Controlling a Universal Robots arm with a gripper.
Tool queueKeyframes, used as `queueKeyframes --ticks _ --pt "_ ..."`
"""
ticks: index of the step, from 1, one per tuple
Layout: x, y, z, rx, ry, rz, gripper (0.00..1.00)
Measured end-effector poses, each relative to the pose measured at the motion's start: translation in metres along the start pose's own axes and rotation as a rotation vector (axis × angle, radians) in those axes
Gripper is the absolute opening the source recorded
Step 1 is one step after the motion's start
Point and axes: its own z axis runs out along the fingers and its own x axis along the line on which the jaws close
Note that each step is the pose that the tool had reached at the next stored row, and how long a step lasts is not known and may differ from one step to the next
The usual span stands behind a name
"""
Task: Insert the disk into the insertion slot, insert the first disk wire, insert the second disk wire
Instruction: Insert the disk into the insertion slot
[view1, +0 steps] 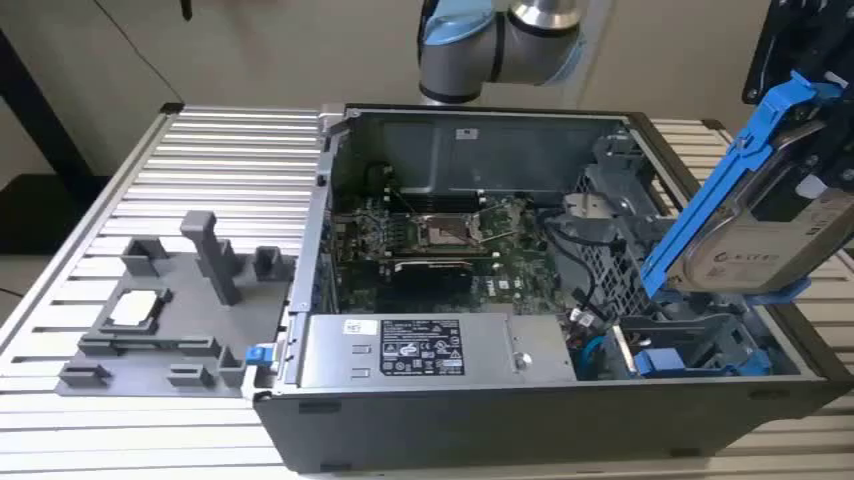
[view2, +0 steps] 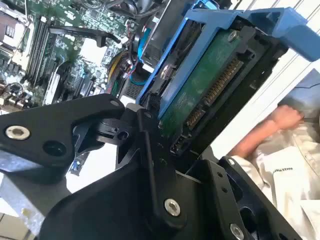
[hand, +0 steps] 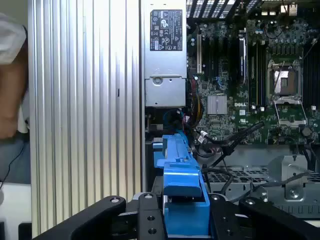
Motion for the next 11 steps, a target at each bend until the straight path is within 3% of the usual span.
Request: queueKeyframes --ticks 11 --pt "0.0000 0.0000 0.0000 0.0000 0.0000 0.000 0.33"
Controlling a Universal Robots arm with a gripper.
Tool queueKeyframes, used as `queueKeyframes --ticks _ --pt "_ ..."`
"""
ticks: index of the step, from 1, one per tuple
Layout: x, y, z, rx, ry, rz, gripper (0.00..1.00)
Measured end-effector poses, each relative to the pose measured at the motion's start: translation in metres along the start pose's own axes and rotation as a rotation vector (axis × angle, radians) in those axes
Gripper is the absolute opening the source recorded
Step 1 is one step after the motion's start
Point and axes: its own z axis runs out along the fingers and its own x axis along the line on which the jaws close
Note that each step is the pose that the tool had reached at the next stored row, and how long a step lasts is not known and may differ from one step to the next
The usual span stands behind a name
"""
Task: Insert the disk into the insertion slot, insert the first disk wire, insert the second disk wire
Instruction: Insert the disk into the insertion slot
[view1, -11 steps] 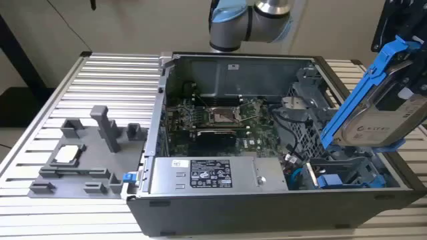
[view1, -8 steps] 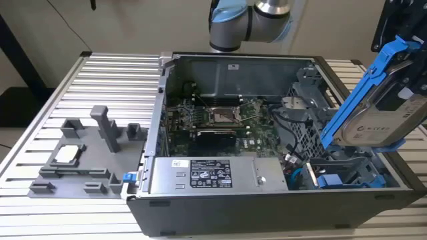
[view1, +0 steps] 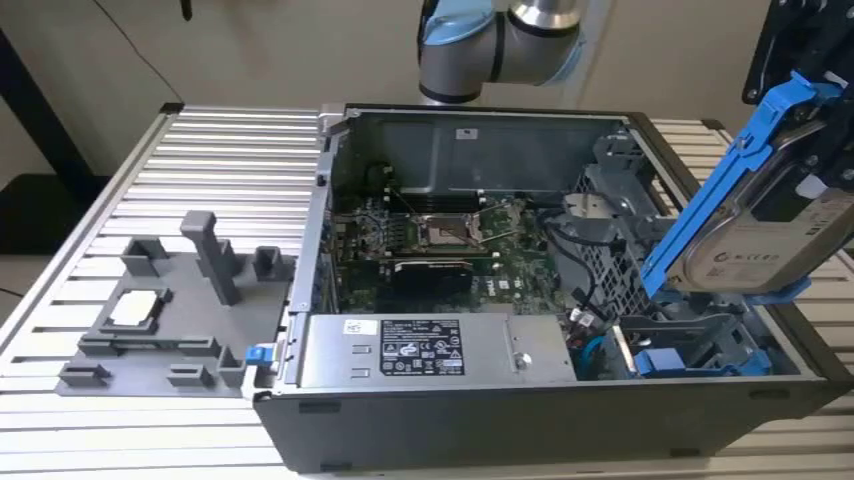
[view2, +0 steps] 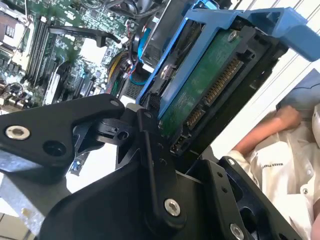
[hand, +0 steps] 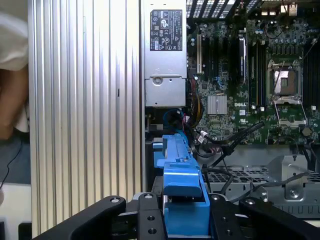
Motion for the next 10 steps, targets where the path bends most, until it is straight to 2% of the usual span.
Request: queueKeyframes --ticks 7,10 --pt "0.0000 -0.0002 0.0035 0.0152 -0.0006 0.000 0.33" --pt "-0.0001 -0.0003 0.0064 0.0187 -0.0025 0.000 0.33"
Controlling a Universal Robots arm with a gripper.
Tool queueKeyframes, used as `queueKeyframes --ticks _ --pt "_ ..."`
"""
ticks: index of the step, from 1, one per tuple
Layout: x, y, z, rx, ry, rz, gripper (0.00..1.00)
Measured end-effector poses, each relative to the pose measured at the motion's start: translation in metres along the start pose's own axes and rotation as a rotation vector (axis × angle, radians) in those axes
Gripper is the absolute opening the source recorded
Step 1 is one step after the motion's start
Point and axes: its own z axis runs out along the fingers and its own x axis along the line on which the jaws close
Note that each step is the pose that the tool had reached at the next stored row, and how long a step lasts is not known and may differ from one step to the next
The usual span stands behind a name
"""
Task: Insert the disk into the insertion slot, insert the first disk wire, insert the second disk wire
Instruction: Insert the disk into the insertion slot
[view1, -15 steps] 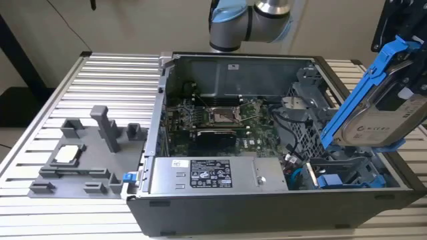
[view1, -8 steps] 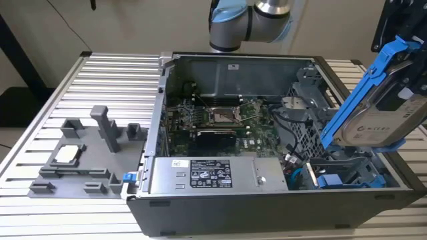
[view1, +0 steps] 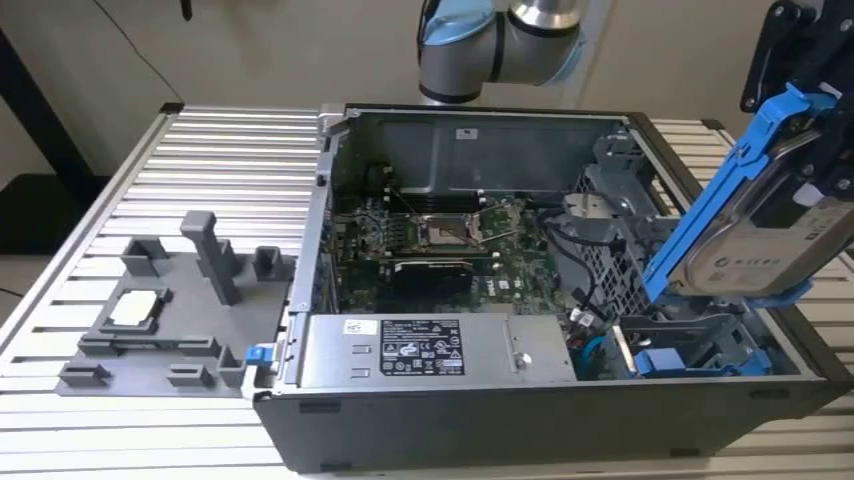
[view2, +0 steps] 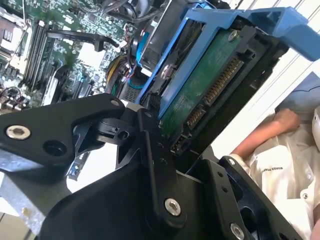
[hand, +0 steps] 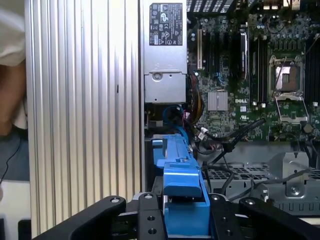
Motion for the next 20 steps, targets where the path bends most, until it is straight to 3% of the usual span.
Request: queueKeyframes --ticks 20 --pt "0.0000 -0.0005 0.0277 0.0044 -0.0026 -0.002 0.33"
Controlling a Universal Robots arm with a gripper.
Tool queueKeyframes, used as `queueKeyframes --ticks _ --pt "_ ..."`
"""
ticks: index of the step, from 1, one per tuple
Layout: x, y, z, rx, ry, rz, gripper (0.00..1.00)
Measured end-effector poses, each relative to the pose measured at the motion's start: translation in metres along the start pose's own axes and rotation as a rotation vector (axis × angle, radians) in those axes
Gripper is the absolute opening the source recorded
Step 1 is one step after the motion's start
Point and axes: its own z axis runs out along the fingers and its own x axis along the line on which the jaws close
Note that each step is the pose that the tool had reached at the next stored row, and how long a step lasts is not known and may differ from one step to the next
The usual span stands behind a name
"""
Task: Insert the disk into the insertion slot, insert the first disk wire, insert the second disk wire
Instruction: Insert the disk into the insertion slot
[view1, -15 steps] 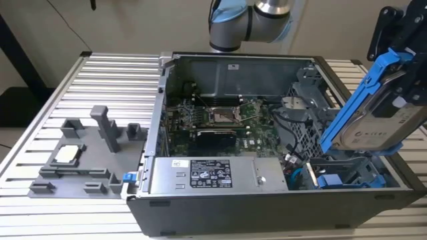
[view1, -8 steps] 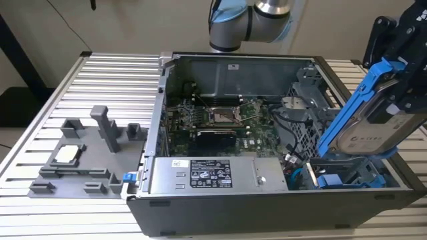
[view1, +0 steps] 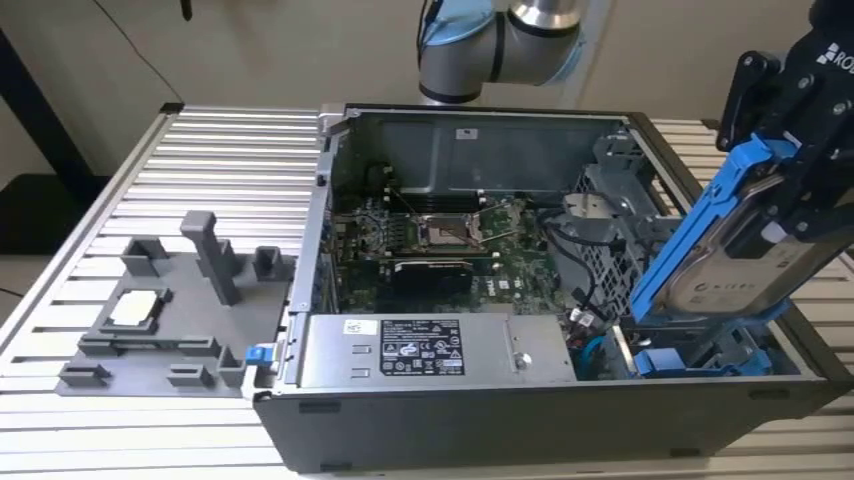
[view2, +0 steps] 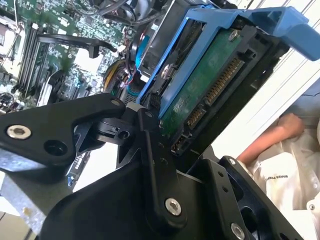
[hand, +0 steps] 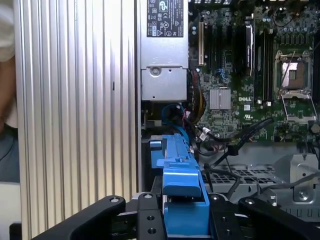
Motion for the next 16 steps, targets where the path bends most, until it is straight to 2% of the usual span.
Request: queueKeyframes --ticks 2,3,4,11,16 --pt "0.0000 0.0000 0.0021 0.0013 -0.0009 0.000 0.33" --pt "0.0001 0.0000 0.0028 0.0038 -0.0048 0.000 0.33" --pt "0.0000 0.0000 0.0040 0.0045 -0.0056 0.000 0.33" --pt "0.0000 -0.0007 0.0139 0.0047 -0.0056 0.000 0.33" --pt "-0.0001 -0.0045 0.0228 0.0044 -0.0055 0.000 0.33"
